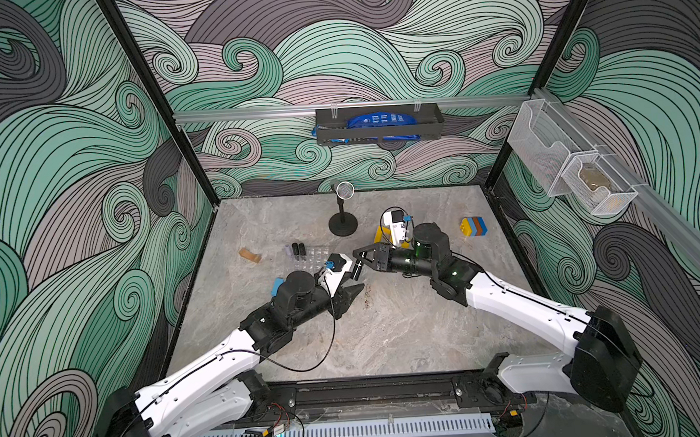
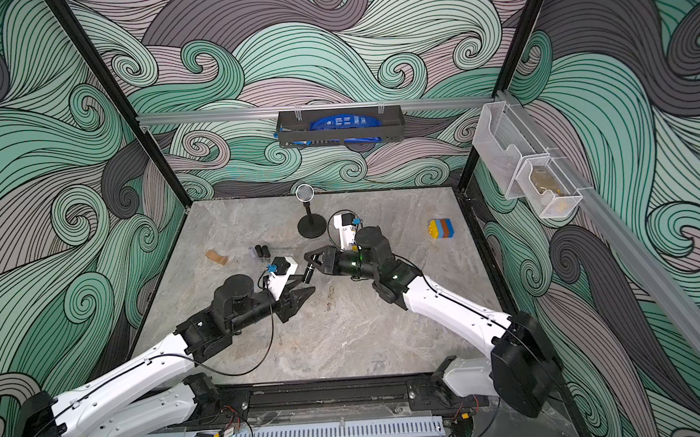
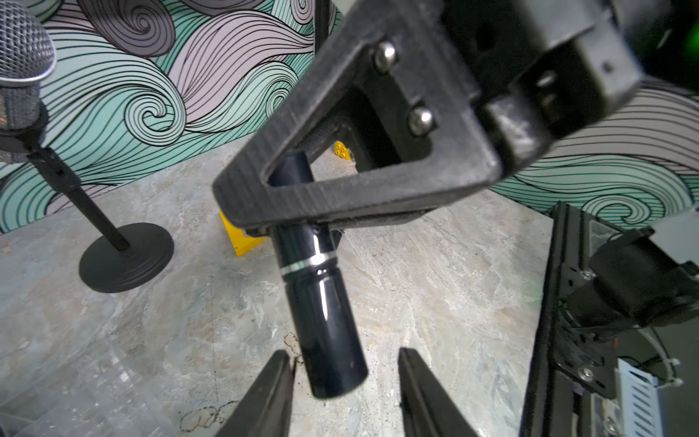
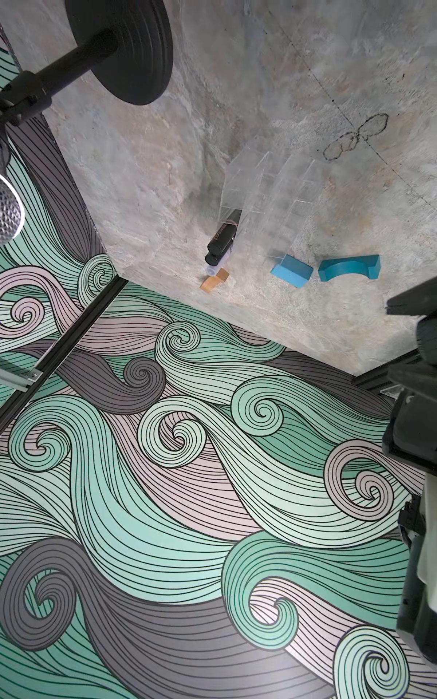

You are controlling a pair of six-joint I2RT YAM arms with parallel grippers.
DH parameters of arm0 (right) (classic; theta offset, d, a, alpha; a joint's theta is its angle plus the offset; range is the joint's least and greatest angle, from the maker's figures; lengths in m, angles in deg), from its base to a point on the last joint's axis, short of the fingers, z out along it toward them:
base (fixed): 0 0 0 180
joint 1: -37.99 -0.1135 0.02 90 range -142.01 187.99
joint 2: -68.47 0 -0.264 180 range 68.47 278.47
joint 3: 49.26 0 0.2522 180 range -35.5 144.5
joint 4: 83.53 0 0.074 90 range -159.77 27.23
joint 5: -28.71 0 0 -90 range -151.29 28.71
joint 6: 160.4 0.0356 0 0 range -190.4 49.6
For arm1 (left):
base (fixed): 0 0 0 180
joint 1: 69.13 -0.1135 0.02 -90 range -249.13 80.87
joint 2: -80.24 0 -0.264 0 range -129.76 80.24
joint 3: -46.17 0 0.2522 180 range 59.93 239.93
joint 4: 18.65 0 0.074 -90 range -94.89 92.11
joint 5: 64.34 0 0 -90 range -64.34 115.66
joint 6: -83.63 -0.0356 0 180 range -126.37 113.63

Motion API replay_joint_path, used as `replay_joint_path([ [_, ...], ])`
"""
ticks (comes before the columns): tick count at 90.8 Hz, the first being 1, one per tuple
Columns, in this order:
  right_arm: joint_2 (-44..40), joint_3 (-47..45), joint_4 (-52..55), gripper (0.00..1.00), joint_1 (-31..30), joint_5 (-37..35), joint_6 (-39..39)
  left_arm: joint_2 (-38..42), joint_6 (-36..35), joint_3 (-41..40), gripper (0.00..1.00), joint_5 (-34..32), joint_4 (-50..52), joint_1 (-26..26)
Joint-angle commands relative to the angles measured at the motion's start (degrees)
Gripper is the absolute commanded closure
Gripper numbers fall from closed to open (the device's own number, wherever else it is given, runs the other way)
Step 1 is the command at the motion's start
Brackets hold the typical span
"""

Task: Arrange the lipsticks in the organizer
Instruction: Pick up the lipstick at the center of the board, then place the lipstick in the storage box.

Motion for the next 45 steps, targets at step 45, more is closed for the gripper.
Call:
replay_joint_path([
  [45, 21.11, 1.03, -40.21, 0.87, -12.11, -40.03, -30.44, 2.36, 11.28, 15.62, 0.26, -19.57, 35.38, -22.22],
])
